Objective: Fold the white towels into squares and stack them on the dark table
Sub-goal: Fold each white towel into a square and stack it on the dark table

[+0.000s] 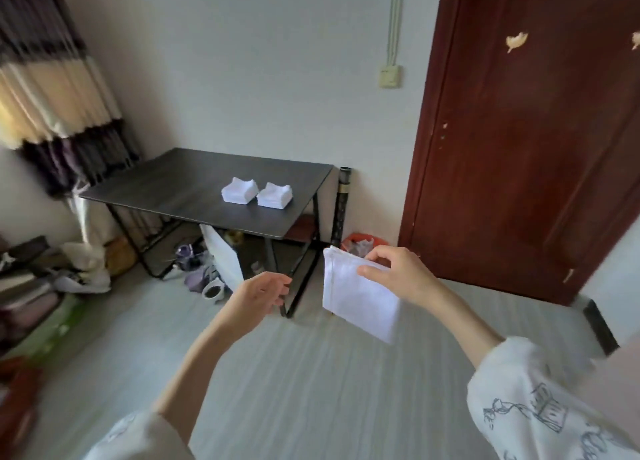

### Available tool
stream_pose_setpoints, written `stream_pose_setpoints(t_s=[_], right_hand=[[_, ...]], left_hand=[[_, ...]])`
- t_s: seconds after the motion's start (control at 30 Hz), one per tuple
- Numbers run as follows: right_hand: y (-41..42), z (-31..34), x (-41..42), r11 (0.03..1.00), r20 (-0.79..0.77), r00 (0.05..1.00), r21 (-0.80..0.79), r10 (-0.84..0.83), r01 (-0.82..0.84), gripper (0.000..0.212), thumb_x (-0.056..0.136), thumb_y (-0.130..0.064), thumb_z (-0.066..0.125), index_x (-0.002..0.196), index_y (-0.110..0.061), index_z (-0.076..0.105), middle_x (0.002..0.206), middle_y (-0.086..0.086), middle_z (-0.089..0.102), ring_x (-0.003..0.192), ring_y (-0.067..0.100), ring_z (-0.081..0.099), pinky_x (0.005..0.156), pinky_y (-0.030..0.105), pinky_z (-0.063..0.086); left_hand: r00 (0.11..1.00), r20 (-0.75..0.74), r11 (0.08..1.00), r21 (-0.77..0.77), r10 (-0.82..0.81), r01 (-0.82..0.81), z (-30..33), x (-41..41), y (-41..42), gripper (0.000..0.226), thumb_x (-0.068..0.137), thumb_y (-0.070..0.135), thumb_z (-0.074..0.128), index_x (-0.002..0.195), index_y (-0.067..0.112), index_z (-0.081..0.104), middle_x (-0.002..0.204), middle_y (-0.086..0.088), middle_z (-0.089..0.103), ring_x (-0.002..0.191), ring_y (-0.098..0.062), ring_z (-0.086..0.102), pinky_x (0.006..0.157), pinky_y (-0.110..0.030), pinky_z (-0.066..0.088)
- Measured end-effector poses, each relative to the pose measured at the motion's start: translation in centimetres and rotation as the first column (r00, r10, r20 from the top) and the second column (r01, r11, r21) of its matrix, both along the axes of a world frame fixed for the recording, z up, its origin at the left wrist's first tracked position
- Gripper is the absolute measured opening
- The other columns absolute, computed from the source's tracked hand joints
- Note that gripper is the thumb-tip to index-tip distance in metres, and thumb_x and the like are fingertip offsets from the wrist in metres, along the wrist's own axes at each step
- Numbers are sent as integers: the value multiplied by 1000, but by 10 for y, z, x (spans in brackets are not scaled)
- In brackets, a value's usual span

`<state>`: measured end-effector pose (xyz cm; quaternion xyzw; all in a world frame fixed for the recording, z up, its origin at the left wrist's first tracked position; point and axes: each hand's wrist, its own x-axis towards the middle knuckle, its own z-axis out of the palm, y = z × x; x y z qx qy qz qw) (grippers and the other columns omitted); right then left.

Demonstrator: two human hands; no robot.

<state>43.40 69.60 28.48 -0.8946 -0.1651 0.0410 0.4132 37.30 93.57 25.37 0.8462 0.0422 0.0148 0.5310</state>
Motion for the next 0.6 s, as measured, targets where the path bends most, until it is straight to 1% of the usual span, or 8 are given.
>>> stream_pose_setpoints(t_s=[0.1, 0.17, 0.2, 0.27, 0.33, 0.4, 0.5, 0.6], right_hand=[[63, 3, 46, 996, 5, 996, 9, 89, -89, 13, 85, -33, 63, 77, -24, 60, 75, -12, 59, 68, 4, 52, 60, 20, 37], [103, 6, 81, 990, 15, 990, -19, 139, -139, 14, 87, -34, 61, 78, -24, 60, 71, -15, 56, 66, 1, 49, 57, 18, 33], [123, 7, 100, 987, 13, 987, -22, 160, -160, 14, 88, -34, 59, 79, -23, 60, 71, -15, 55, 67, 1, 49, 56, 17, 33], [161, 8, 141, 979, -2, 979, -3, 202, -202, 14, 89, -33, 57, 82, -21, 61, 78, -12, 58, 74, 6, 53, 59, 18, 35], [194, 9, 180, 974, -9, 974, -12, 225, -225, 14, 89, -31, 55, 83, -21, 62, 84, -7, 62, 80, 11, 56, 64, 22, 40], [223, 9, 217, 973, -17, 973, -40, 229, -229, 13, 89, -30, 54, 82, -21, 62, 86, -4, 64, 82, 14, 57, 67, 25, 42], [264, 13, 265, 966, -25, 969, -69, 247, -248, 13, 88, -30, 55, 81, -22, 61, 88, -1, 64, 82, 18, 57, 67, 25, 41], [307, 14, 307, 960, -44, 963, -73, 267, -270, 14, 88, -33, 55, 84, -23, 63, 93, 1, 66, 89, 21, 60, 73, 27, 43]], left_hand=[[998, -21, 998, 35, 60, -59, -5, 23, 58, 20, 97, 15, 42, 102, 18, 60, 94, -3, 64, 74, -8, 60, 64, -13, 45], [995, -31, 994, 71, 90, -88, -6, 46, 97, 20, 98, 16, 41, 102, 20, 60, 95, -2, 64, 72, -4, 61, 62, -11, 45], [994, -31, 991, 79, 106, -103, -5, 60, 116, 21, 98, 15, 40, 103, 19, 60, 95, -3, 64, 73, -5, 61, 60, -9, 44], [988, -26, 986, 76, 152, -149, 0, 91, 150, 22, 98, 15, 39, 106, 15, 60, 96, -5, 63, 75, -10, 60, 58, -7, 46], [983, -22, 981, 71, 183, -181, 5, 122, 183, 23, 99, 19, 37, 105, 16, 60, 96, -6, 64, 77, -13, 61, 60, -8, 47], [982, -26, 980, 74, 189, -187, 8, 152, 211, 23, 99, 22, 37, 102, 20, 60, 94, -3, 65, 78, -13, 62, 62, -10, 47], [984, -29, 982, 75, 175, -172, 10, 195, 252, 22, 98, 24, 40, 104, 22, 61, 93, 1, 66, 79, -10, 63, 65, -10, 48], [986, -21, 984, 72, 165, -163, 3, 238, 295, 17, 96, 23, 45, 103, 25, 61, 92, 2, 66, 82, -14, 64, 72, -19, 51]])
